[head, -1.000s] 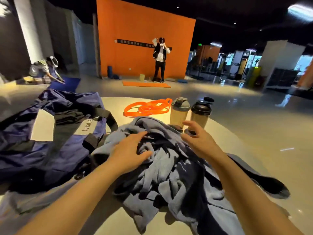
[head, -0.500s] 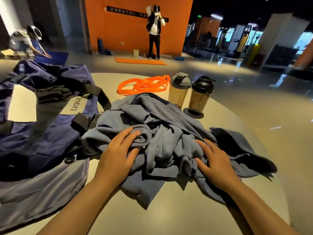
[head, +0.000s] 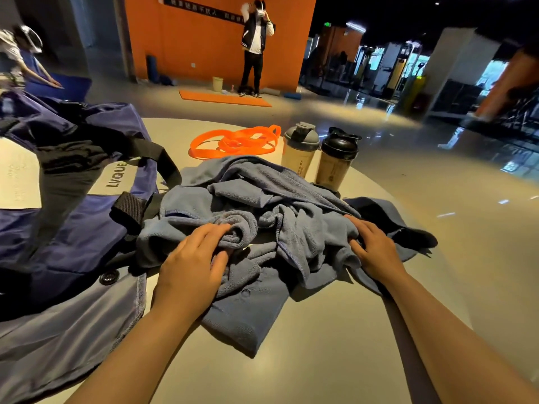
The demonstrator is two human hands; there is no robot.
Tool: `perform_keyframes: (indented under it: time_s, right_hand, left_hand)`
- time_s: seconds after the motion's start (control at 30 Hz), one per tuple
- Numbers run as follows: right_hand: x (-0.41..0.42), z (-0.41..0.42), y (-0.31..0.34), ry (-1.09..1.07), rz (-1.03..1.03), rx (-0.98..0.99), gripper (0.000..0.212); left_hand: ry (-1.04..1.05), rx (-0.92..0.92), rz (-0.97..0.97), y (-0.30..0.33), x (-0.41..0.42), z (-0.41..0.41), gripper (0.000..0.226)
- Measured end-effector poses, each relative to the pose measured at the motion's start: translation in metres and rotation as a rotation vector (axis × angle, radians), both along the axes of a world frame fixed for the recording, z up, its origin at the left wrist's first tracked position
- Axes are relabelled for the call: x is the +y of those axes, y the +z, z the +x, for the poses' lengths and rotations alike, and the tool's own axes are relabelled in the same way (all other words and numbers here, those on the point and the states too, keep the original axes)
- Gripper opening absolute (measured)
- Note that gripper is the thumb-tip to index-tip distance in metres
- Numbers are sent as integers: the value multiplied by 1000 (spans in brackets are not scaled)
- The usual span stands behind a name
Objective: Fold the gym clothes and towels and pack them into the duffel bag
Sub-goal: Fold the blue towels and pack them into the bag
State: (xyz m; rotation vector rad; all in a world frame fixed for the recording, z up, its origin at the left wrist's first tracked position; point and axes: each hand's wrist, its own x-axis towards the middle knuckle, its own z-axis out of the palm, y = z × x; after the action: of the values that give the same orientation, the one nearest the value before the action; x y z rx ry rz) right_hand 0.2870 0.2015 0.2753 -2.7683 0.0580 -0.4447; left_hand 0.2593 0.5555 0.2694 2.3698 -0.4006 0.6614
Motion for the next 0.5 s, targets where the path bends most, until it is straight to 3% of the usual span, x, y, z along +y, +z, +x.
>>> perform_keyframes:
  time_s: [0.3, 0.5]
  right_hand:
    - [-6, 14, 0, -40, 2, 21, 53]
    - [-11, 18, -5, -10, 72, 12, 49]
  left_hand:
    - [-62, -86, 128, -4, 0, -2, 56]
    - [-71, -70, 104, -5, 1, 1, 56]
